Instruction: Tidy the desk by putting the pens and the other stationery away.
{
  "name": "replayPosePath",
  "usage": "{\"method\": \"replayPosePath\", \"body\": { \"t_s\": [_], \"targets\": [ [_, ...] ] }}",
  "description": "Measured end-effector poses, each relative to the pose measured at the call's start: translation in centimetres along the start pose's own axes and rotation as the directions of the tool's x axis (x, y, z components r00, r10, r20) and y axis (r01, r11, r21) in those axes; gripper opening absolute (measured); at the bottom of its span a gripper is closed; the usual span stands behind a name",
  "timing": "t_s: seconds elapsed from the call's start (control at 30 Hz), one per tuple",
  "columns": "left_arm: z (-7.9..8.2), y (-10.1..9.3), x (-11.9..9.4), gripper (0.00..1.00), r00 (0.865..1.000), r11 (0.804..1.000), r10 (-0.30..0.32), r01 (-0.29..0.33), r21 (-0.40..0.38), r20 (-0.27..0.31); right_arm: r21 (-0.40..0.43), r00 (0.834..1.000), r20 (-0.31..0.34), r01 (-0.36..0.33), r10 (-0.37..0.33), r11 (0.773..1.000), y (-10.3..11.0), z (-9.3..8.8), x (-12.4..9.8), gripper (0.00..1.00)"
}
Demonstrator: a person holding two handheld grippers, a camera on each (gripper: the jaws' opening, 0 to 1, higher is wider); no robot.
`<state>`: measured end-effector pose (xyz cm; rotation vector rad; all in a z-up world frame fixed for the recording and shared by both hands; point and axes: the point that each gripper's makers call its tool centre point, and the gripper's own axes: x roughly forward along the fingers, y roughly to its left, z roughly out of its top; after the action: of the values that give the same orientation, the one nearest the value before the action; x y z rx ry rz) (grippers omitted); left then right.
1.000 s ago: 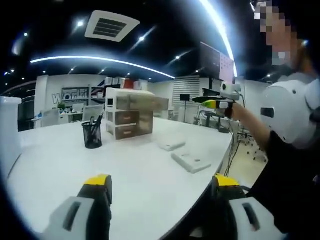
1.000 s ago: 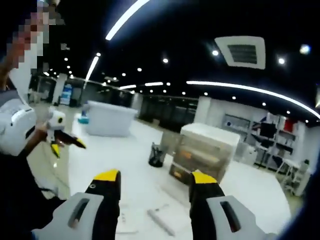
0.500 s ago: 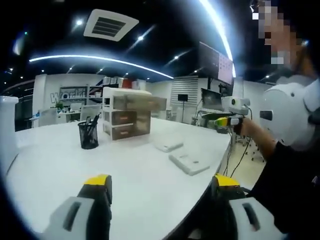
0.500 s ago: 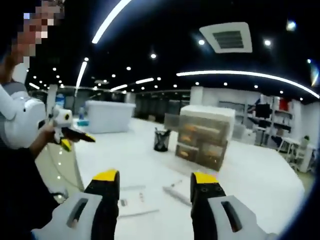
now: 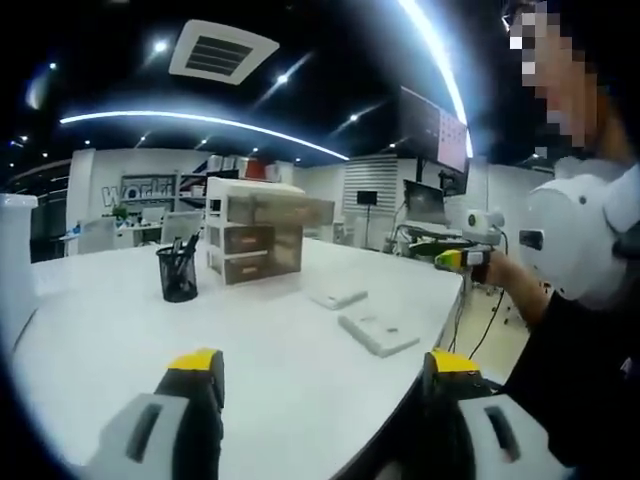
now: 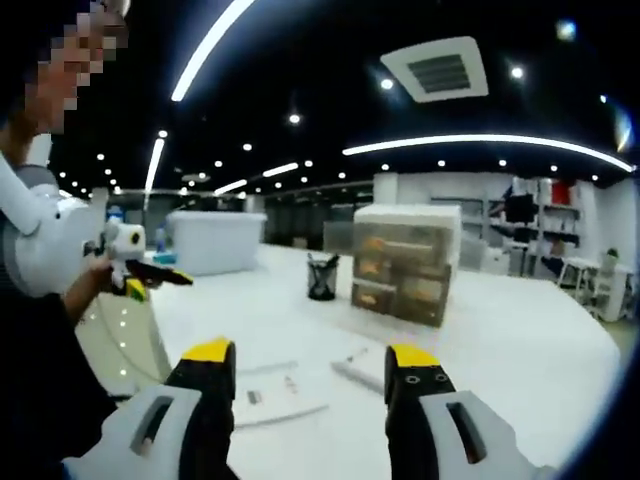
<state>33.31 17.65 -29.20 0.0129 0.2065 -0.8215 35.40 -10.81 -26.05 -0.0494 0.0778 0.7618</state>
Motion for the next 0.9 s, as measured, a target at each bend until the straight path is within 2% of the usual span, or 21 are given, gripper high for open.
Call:
{"method": "replayPosePath", "body": {
  "t_s": [0.17, 0.63, 0.9],
  "targets": [
    [0.1, -0.1, 0.0, 0.81, 1.0, 1.0, 0.001, -0.001, -0.002, 0.003, 0.016, 1.0, -0.008, 0.0, 0.0, 1.0, 0.1, -0.3, -0.2, 0.57],
    [0.0, -0.2, -0.3, 0.81, 1.0, 1.0, 0.002, -0.002, -0.003, 0.004, 0.053, 0.996, -0.093, 0.001, 0.004, 0.999, 0.3, -1.9, -0.1, 0.57],
    [-0.1, -0.2, -0.6, 0.81, 1.0, 1.0, 0.007, -0.007, -0.003, 0.01, 0.049, 0.993, -0.12, -0.005, 0.011, 0.999, 0.8, -1.9, 0.3, 0.56]
  ]
}}
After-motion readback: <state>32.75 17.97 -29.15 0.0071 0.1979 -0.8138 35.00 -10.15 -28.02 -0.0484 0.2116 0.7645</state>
